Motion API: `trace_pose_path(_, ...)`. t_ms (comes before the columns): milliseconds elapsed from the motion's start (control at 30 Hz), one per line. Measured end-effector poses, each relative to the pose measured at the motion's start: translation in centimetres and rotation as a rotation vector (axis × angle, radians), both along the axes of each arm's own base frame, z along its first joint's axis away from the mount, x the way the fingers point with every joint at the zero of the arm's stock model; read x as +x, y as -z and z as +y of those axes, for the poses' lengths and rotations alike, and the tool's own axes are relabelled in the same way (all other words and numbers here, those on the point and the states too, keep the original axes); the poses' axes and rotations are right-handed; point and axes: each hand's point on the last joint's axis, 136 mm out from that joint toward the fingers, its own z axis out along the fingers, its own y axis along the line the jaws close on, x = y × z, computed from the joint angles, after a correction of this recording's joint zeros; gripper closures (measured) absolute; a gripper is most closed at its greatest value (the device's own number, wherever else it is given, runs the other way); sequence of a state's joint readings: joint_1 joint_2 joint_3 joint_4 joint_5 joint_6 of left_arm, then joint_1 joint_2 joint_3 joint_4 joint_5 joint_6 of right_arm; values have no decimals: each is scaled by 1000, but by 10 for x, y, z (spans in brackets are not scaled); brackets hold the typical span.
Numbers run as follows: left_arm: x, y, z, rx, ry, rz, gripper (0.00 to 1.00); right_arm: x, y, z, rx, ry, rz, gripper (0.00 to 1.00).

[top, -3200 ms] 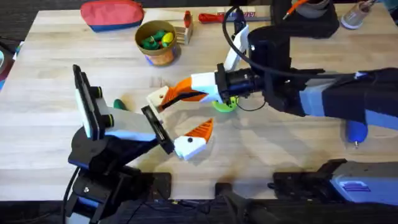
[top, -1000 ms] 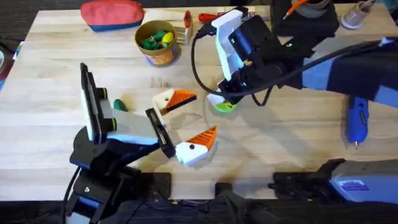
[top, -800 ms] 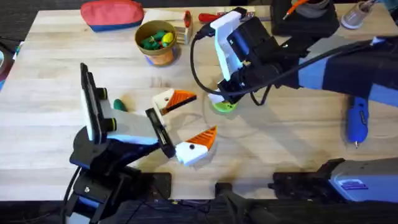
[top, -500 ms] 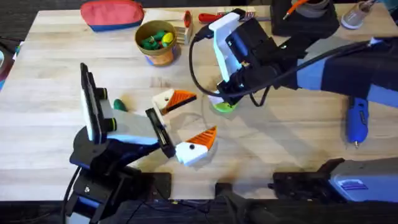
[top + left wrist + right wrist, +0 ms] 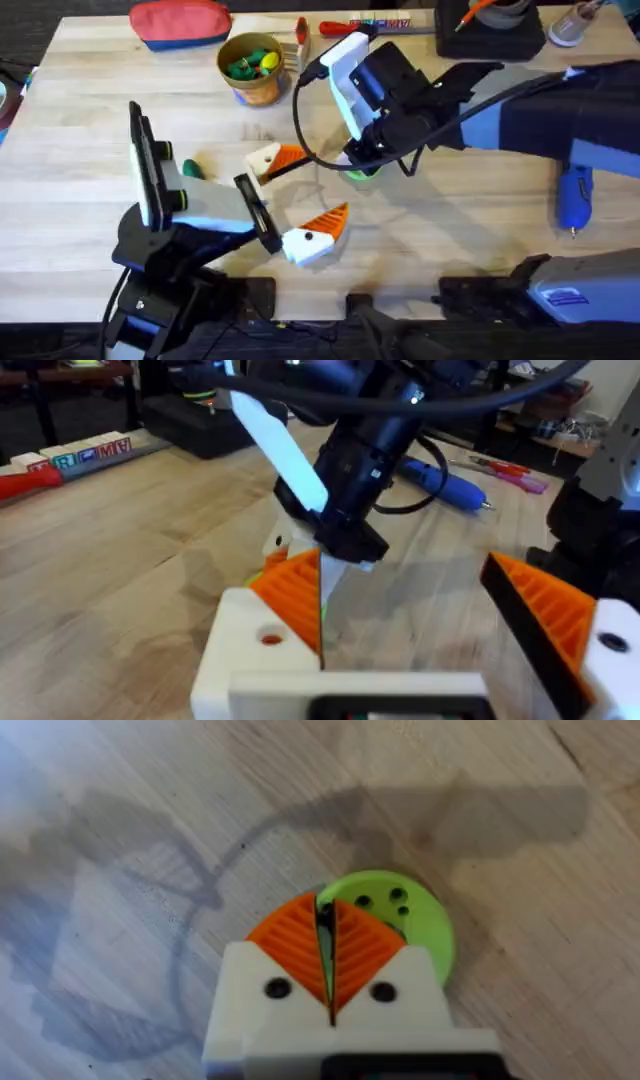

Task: Pick up the gripper from the table and insert it into the empty holder that is missing its gripper. Then pick up a screw, insert it into the mounting hole, and use the screwdriver to tighten it. Finally, clean up the table by picking up the vegetable and placing it into the bucket.

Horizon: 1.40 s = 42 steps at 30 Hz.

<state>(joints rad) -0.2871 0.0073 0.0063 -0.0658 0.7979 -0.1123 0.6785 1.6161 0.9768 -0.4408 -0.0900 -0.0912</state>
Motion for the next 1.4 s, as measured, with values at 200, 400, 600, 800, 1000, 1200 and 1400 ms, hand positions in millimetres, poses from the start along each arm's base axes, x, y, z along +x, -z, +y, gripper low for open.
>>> trace_pose_path(200,0,0,0,0,0,0,15,1,0,-1,-5,2,-3,997)
trace_pose_path(400,0,0,0,0,0,0,16,4,-3,-5,-1,16,-10,998)
trace_pose_path(600,0,0,0,0,0,0,15,17,-48,-14,55,55,-90,998)
trace_pose_path(800,0,0,0,0,0,0,14,18,-106,-17,102,62,-162,998)
trace_pose_path(1000,0,0,0,0,0,0,14,9,-156,-2,133,24,-154,998)
trace_pose_path(1200,0,0,0,0,0,0,14,-9,-207,45,287,-94,-160,998)
trace_pose_path(1400,0,0,0,0,0,0,15,-48,-205,87,323,-230,-103,998)
